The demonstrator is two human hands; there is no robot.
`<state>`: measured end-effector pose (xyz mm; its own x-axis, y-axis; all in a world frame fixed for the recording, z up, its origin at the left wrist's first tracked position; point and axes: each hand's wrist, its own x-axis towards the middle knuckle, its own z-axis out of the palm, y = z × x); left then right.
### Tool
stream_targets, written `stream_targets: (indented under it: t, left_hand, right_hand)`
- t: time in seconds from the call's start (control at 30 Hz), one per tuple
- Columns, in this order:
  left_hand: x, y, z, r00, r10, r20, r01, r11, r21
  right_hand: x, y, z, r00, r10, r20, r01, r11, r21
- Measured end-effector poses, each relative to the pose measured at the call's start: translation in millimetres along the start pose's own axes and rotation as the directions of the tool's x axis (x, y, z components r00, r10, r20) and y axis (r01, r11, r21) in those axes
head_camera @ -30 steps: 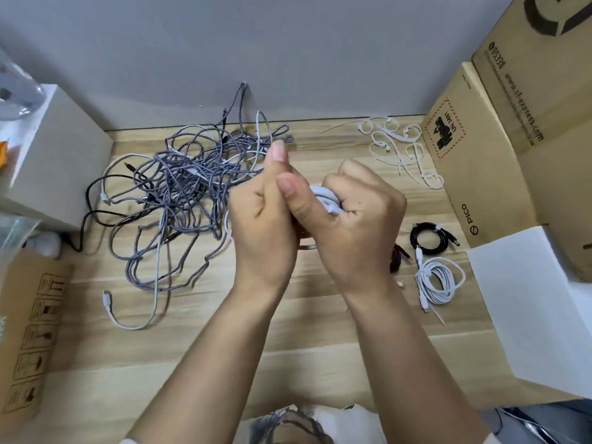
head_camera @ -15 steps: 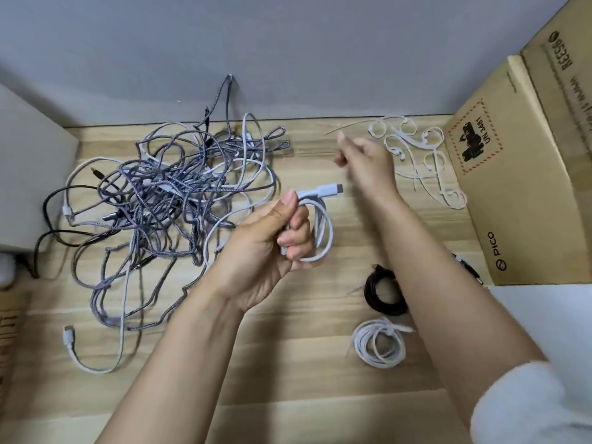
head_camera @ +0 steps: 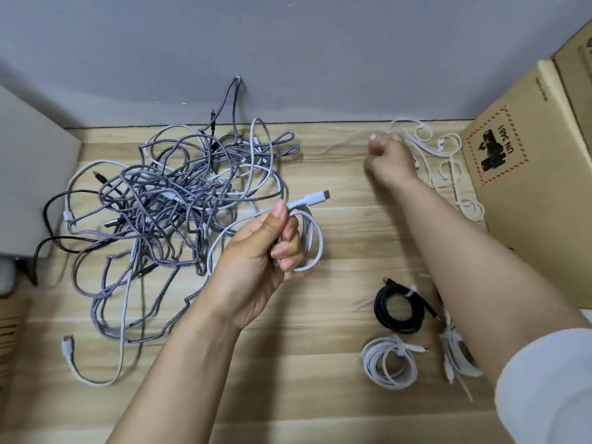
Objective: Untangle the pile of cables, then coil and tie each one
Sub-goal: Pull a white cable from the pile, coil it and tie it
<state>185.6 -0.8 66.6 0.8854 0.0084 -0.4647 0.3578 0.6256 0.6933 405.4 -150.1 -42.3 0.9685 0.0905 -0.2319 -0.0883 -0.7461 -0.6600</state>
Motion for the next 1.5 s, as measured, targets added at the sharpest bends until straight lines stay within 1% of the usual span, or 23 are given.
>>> stream_targets:
  t: [0.07, 0.13, 0.2, 0.23, 0.3, 0.33, 0.4, 0.43, 0.5, 0.57, 0.6, 0.7, 0.83, 0.93, 1.0, 1.03, 1.1, 1.17, 1.23, 1.27, 1.33, 1.4, 1.5]
  left_hand:
    - [-7.2, 2.4, 2.3, 1.0, -0.008, -0.026, 0.007, 1.0, -0.006]
    - [-18.0, 4.5, 2.1, 0.998, -0.011, -0.054, 0.011, 1.0, 0.005]
    - [-28.2, 5.6, 0.3, 0.997, -0.001, -0.074, 0.002, 1.0, 0.014]
    - [-32.3, 5.3, -2.2, 0.996, 0.011, -0.086, -0.009, 1.0, 0.021]
    - [-47.1, 5.8, -5.1, 0.994, 0.046, -0.103, -0.043, 0.999, 0.032]
    - [-52.9, 5.8, -6.3, 0.992, 0.06, -0.112, -0.056, 0.998, 0.036]
    - [-67.1, 4.9, -7.8, 0.991, 0.086, -0.106, -0.083, 0.996, 0.036]
    - [-71.9, 3.6, -8.0, 0.991, 0.094, -0.098, -0.092, 0.995, 0.032]
    - [-88.2, 0.3, -6.2, 0.99, 0.112, -0.081, -0.108, 0.993, 0.046]
    - [-98.4, -4.6, -2.6, 0.987, 0.144, -0.071, -0.139, 0.988, 0.067]
    - [-103.0, -7.2, -0.6, 0.982, 0.178, -0.063, -0.173, 0.981, 0.087]
    - [-116.3, -13.7, 2.4, 0.94, 0.339, 0.02, -0.336, 0.919, 0.207]
    - [-131.7, -17.1, 8.9, 0.892, 0.431, 0.138, -0.451, 0.829, 0.33]
    - [-141.7, -20.1, 13.3, 0.839, 0.506, 0.201, -0.543, 0.746, 0.385]
    - [-146.9, -19.9, 14.8, 0.801, 0.555, 0.227, -0.585, 0.642, 0.496]
    - [-148.8, -18.4, 16.2, 0.788, 0.571, 0.229, -0.592, 0.603, 0.534]
    - [-150.4, -16.4, 17.6, 0.769, 0.597, 0.227, -0.608, 0.576, 0.546]
    - [-150.1, -16.6, 16.8, 0.764, 0.608, 0.217, -0.615, 0.584, 0.53]
    - [-149.8, -17.9, 15.8, 0.774, 0.595, 0.214, -0.606, 0.6, 0.522]
    - [-150.1, -17.9, 15.6, 0.776, 0.592, 0.22, -0.601, 0.587, 0.542]
    - [-152.6, -17.4, 16.0, 0.762, 0.604, 0.234, -0.595, 0.51, 0.621]
    - [-152.5, -17.9, 13.9, 0.747, 0.622, 0.236, -0.584, 0.444, 0.68]
    - [-151.6, -17.3, 8.3, 0.761, 0.612, 0.215, -0.559, 0.451, 0.696]
  right_hand:
    - [-27.2, -11.1, -5.2, 0.979, -0.106, -0.174, 0.128, 0.985, 0.119]
    - [-62.7, -26.1, -15.8, 0.912, -0.226, -0.343, 0.297, 0.94, 0.169]
    - [-99.5, -36.7, -27.5, 0.853, -0.298, -0.428, 0.396, 0.904, 0.161]
    - [-118.1, -40.3, -31.6, 0.849, -0.293, -0.439, 0.407, 0.893, 0.191]
    - [-163.8, -49.8, -42.3, 0.873, -0.258, -0.413, 0.411, 0.846, 0.34]
    - [-184.1, -54.6, -46.5, 0.896, -0.23, -0.381, 0.397, 0.799, 0.451]
    - [-221.7, -62.3, -52.7, 0.927, -0.18, -0.329, 0.361, 0.664, 0.655]
    - [-236.2, -64.8, -53.7, 0.945, -0.149, -0.292, 0.322, 0.594, 0.737]
    - [-268.1, -73.1, -55.0, 0.979, -0.116, -0.17, 0.205, 0.445, 0.872]
    - [-292.6, -83.3, -51.2, 0.992, -0.124, -0.031, 0.067, 0.299, 0.952]
    - [-303.2, -87.9, -47.9, 0.992, -0.127, 0.028, 0.006, 0.262, 0.965]
    - [-329.7, -100.6, -36.5, 0.987, -0.119, 0.112, -0.077, 0.26, 0.962]
    - [-345.7, -110.0, -28.9, 0.993, -0.099, 0.071, -0.045, 0.245, 0.968]
    - [-353.6, -111.5, -30.3, 0.997, -0.071, 0.027, -0.002, 0.332, 0.943]
    - [-356.8, -111.4, -30.9, 0.999, -0.047, 0.018, 0.003, 0.412, 0.911]
    - [-357.3, -111.3, -31.2, 0.999, -0.042, 0.024, -0.003, 0.446, 0.895]
    - [-359.3, -112.9, -31.1, 0.998, -0.049, 0.048, -0.018, 0.483, 0.876]
    - [-361.3, -115.3, -30.7, 0.996, -0.059, 0.059, -0.022, 0.496, 0.868]
    - [-363.1, -116.8, -30.4, 0.996, -0.063, 0.058, -0.018, 0.511, 0.859]
    - [-363.5, -116.7, -29.8, 0.996, -0.062, 0.057, -0.017, 0.519, 0.855]
    - [-364.4, -117.0, -30.5, 0.996, -0.038, 0.079, -0.046, 0.538, 0.842]
    - [-363.8, -115.5, -31.9, 0.989, -0.011, 0.147, -0.121, 0.516, 0.848]
    - [-363.6, -114.5, -38.4, 0.95, -0.038, 0.31, -0.269, 0.408, 0.873]
